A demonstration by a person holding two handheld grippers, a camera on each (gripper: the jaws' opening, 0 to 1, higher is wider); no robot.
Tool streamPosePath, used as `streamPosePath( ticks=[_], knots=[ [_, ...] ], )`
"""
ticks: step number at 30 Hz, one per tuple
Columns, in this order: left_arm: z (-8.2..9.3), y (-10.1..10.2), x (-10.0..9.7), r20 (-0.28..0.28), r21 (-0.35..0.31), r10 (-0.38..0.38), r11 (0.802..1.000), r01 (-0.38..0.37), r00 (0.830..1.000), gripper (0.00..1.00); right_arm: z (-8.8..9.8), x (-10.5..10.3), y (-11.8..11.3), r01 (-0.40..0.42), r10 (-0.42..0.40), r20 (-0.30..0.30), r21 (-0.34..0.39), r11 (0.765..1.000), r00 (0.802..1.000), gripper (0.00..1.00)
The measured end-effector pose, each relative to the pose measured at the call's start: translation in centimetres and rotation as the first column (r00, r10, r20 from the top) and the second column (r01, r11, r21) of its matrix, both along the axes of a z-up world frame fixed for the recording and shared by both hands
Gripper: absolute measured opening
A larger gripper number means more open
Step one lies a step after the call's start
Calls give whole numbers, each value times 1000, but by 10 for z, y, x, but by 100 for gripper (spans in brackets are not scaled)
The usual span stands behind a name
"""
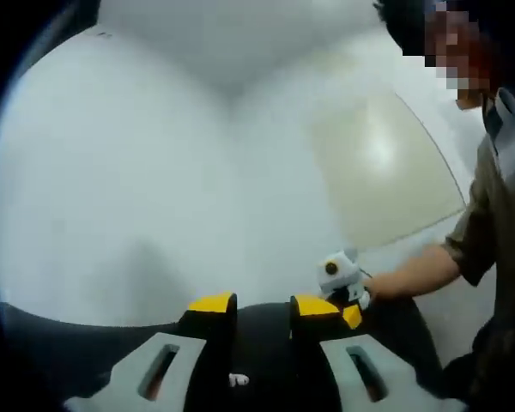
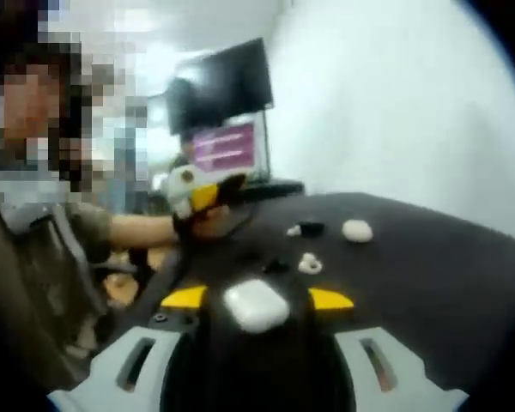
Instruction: Pick up three earphones and place each one into its charging case using tactile feedback, ensure that each earphone is properly inserted and securely positioned inside the case.
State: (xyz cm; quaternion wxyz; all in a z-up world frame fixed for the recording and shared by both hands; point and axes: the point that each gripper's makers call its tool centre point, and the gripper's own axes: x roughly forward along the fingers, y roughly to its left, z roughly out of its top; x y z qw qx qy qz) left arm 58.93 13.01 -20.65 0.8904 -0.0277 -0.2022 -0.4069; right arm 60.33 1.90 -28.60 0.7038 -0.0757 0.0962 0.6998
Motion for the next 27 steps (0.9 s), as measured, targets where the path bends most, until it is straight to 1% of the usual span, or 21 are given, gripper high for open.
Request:
streamPosePath(
  ticks=[2, 4, 5, 8, 10, 11, 12, 13, 14, 16, 23, 25, 27],
  knots=[
    [4, 6, 1, -1, -41, 4, 999, -4, 1000, 22, -4, -1, 6, -18, 22, 52, -65, 998, 998, 45],
    [8, 12, 2, -2, -82, 7, 997, -7, 1000, 22, -11, -4, 15, -49, 60, 76, -128, 991, 995, 45],
    [9, 14, 2, -4, -93, 11, 996, -11, 1000, 21, -15, -5, 19, -64, 77, 79, -153, 986, 994, 45],
    [8, 13, 4, -10, -88, 19, 996, -20, 1000, 20, -27, -2, 29, -84, 102, 72, -210, 974, 992, 45],
    [5, 7, 4, -7, -58, 14, 998, -14, 1000, 20, -39, 4, 31, -72, 93, 71, -253, 965, 993, 45],
    [3, 5, 3, -8, -44, 12, 999, -12, 1000, 20, -46, 5, 31, -73, 98, 74, -283, 956, 992, 44],
    [2, 3, 2, -7, -34, 9, 999, -10, 1000, 20, -39, 3, 35, -70, 82, 46, -226, 972, 996, 43],
    [2, 2, 2, -5, -28, 7, 1000, -7, 1000, 20, -40, 0, 32, -87, 101, 48, -237, 968, 994, 39],
    [2, 2, 2, -4, -26, 6, 1000, -6, 1000, 20, -40, -2, 32, -77, 96, 72, -230, 970, 993, 38],
    [3, 2, 1, -3, -33, 7, 999, -7, 1000, 20, -40, -5, 29, -60, 82, 97, -210, 976, 992, 37],
    [8, 7, 1, -1, -78, 11, 997, -11, 1000, 20, -37, -9, 20, 18, 9, 152, -176, 984, 988, 34],
    [9, 8, 1, -1, -82, 15, 997, -15, 1000, 20, -35, -9, 18, 43, -12, 188, -165, 985, 982, 34],
    [9, 8, 2, -2, -81, 18, 997, -18, 1000, 20, -32, -9, 16, 71, -31, 237, -163, 984, 971, 33]
  ],
)
